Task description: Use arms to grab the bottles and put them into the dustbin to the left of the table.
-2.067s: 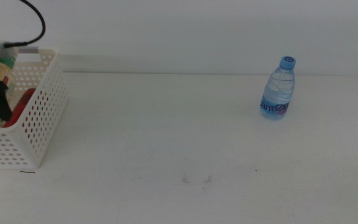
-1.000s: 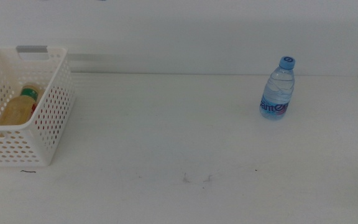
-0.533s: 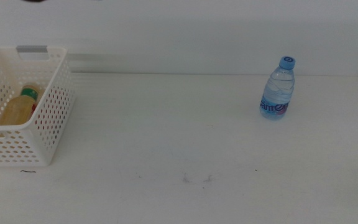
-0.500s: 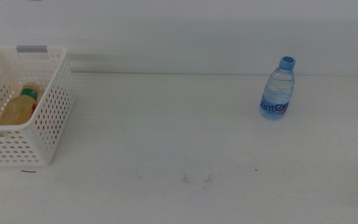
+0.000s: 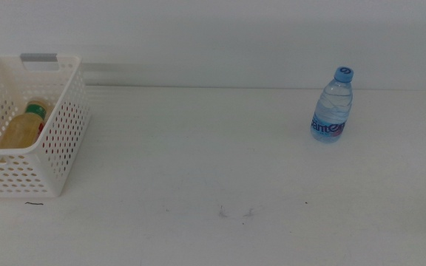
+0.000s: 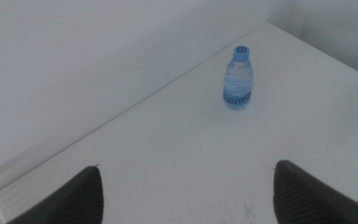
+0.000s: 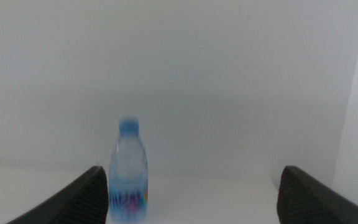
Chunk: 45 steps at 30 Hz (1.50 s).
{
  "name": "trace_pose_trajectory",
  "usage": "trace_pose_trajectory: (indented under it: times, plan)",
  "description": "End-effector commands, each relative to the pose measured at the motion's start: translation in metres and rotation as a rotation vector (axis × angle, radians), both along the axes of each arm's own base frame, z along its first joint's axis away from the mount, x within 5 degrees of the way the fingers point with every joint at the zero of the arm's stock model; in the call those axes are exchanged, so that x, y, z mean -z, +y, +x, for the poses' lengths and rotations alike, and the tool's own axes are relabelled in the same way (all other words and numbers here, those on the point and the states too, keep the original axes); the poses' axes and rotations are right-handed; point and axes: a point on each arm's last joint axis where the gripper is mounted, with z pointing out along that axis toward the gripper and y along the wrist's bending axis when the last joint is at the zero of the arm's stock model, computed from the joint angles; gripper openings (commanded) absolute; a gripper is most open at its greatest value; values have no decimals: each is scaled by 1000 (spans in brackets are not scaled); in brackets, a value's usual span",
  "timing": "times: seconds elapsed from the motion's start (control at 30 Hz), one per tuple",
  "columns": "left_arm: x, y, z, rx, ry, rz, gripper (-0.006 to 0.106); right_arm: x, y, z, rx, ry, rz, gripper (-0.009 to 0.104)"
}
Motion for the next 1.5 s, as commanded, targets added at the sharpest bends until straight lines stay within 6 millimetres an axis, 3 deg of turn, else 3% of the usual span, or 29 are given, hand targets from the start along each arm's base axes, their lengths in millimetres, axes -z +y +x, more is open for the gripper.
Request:
trace_pose_trajectory:
  times: [0.0,0.2,0.33,0.43,0.73,0.9,1.07,1.2,1.47]
  plan:
    - [-3,-1,-2,2,-12,-17,94,-5,0,2,0,-55,21,74]
    - [-3,0,-2,-2,-16,-12,94,-2,2,42,-25,121,-5,74]
    - [-3,0,-2,-1,-14,-12,94,-3,12,89,-135,222,-85,74]
    - [-3,0,-2,-1,-14,-12,94,1,18,123,-210,225,-50,74]
    - [-3,0,-1,-6,-22,-11,94,43,16,190,-204,187,156,74]
    - [-3,0,-1,-7,-23,-9,94,59,24,233,-237,243,138,74]
    - [-3,0,-1,-7,-23,-9,94,77,43,280,-287,343,50,74]
    - [-3,0,-1,-7,-23,-9,94,92,54,310,-290,444,16,74]
    - [-3,0,-1,-7,-23,-9,94,115,58,359,-262,418,35,76]
